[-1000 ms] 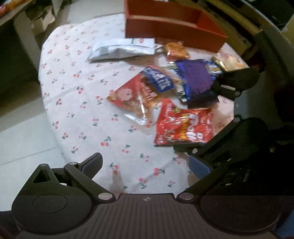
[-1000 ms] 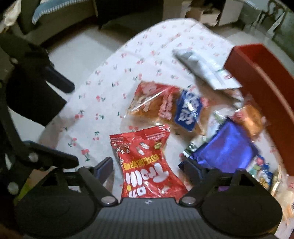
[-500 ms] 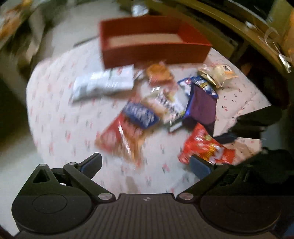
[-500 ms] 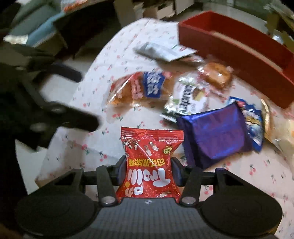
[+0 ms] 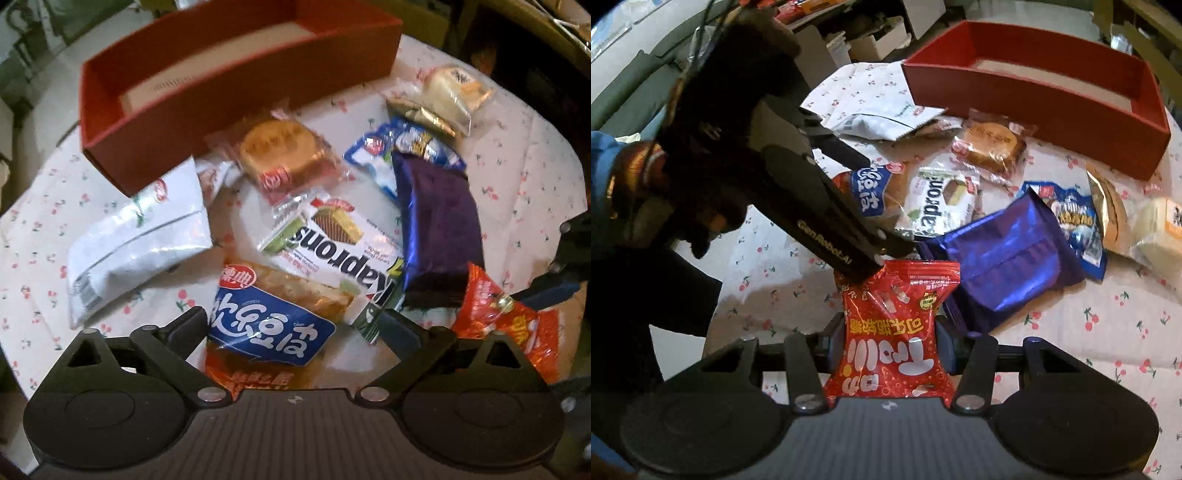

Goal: Organize snacks
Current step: 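Grasp the blue-and-orange bread pouch with the left gripper while the right gripper holds the Trolli bag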

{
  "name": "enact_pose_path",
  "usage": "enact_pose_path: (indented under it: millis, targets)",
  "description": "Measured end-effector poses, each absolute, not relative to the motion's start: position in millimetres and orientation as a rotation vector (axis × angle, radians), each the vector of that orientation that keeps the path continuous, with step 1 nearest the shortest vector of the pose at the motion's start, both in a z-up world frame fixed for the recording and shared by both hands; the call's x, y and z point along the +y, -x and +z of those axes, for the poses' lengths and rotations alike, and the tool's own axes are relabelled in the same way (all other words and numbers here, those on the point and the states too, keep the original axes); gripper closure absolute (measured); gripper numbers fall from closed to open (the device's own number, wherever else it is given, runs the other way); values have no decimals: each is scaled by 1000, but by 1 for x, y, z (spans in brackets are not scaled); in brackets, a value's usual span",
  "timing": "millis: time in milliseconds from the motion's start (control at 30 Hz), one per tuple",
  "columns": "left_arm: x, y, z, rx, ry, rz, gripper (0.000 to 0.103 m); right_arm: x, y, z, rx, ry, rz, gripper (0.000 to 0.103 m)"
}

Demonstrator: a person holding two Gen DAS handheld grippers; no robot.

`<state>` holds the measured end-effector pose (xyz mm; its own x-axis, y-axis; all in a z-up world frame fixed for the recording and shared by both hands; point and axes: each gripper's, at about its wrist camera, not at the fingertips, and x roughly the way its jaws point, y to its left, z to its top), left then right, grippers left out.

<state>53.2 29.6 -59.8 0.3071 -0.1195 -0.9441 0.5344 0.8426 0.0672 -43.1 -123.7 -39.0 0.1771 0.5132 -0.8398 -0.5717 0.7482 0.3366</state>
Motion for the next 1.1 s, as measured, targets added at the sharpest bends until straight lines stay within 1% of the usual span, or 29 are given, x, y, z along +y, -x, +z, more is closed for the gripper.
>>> enact_pose_path:
  millis: [67,133,233,300,400,567,667,733,800,900,1033,1067,1100]
  targets:
    - [34,-59,-64,1219,-363,-446,0,-125,42,-39,1165,51,762,40]
    - [39,-62,-64,1243,-317,-430,0,-126,40,-36,1158,31,767,44]
    - [43,-55,-59,1243,-272,-417,13,-125,41,-31,1139,30,765,47]
    - [47,-48,-55,1237,-244,-400,23,-124,41,-33,1152,36,754,55]
    - [49,-36,-51,1239,-192,-369,36,-122,42,-37,1165,57,739,58]
    - [47,-26,-45,1230,-179,-318,40,-123,40,-38,1168,73,711,57]
    - [51,-20,-38,1210,-157,-303,41,-120,42,-38,1165,77,714,51]
    - [53,-19,-37,1199,-135,-290,42,-116,43,-39,1161,89,714,46]
    - [55,-18,-35,1193,-123,-280,42,-112,45,-40,1163,109,708,34]
    - [55,-18,-31,1180,-118,-277,43,-106,48,-44,1165,129,702,29]
    - [54,-17,-21,1149,-95,-299,43,-93,48,-54,1199,137,686,27]
    - [54,-16,-20,1144,-92,-303,43,-90,49,-56,1191,147,679,20]
    - [54,-16,-18,1142,-89,-306,43,-86,50,-56,1181,154,680,17]
